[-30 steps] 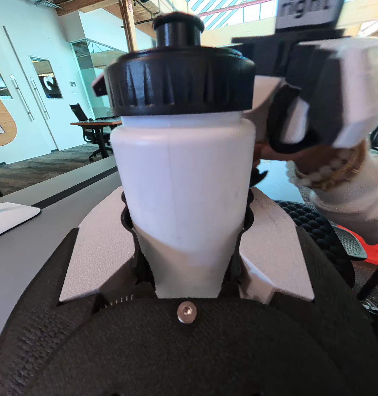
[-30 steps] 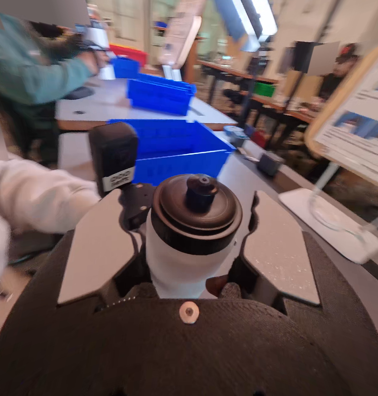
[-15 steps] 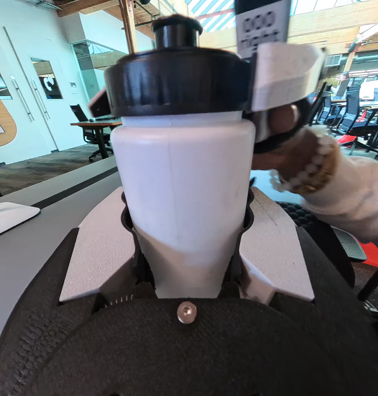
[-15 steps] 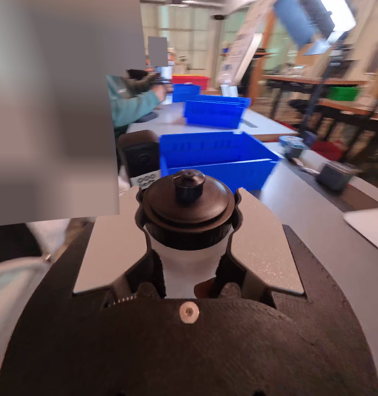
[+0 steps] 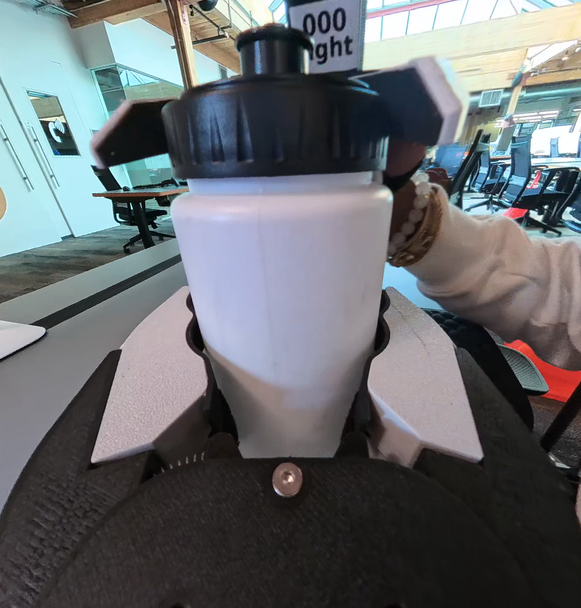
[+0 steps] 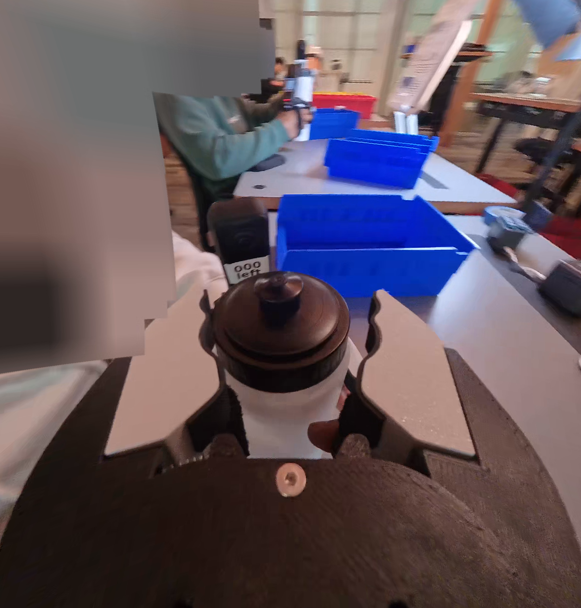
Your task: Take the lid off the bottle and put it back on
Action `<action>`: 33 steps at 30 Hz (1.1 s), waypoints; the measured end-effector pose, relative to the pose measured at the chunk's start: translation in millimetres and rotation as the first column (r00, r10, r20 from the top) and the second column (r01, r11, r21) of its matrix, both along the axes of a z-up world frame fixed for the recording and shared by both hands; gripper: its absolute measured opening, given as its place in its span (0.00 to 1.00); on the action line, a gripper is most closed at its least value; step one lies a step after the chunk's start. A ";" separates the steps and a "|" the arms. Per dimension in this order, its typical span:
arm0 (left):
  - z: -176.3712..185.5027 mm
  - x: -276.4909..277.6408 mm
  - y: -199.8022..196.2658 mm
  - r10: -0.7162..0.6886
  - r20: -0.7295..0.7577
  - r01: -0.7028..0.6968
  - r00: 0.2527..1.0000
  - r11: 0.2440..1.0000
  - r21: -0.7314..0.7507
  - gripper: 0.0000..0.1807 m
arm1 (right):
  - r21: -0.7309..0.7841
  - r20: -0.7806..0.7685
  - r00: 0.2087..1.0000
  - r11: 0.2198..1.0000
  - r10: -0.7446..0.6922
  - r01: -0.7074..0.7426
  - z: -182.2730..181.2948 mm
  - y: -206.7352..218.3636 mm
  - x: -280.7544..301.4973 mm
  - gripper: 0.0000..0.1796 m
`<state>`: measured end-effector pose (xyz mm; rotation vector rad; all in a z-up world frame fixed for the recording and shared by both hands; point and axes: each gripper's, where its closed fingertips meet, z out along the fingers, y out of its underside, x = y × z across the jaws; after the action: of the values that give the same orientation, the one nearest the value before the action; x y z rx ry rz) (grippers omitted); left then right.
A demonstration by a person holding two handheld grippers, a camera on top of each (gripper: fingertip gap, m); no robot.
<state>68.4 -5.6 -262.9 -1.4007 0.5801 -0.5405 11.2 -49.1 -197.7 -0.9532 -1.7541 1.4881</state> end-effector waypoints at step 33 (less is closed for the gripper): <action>-0.5 -1.9 0.7 0.023 -0.008 -0.023 1.000 1.000 -0.003 0.57 | 0.004 -0.067 0.996 0.998 0.056 -0.055 -5.7 -6.3 -1.2 0.45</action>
<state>66.6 -4.9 -263.4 -1.4110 0.5697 -0.5178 10.0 -55.4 -203.4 -0.8503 -1.7463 1.5354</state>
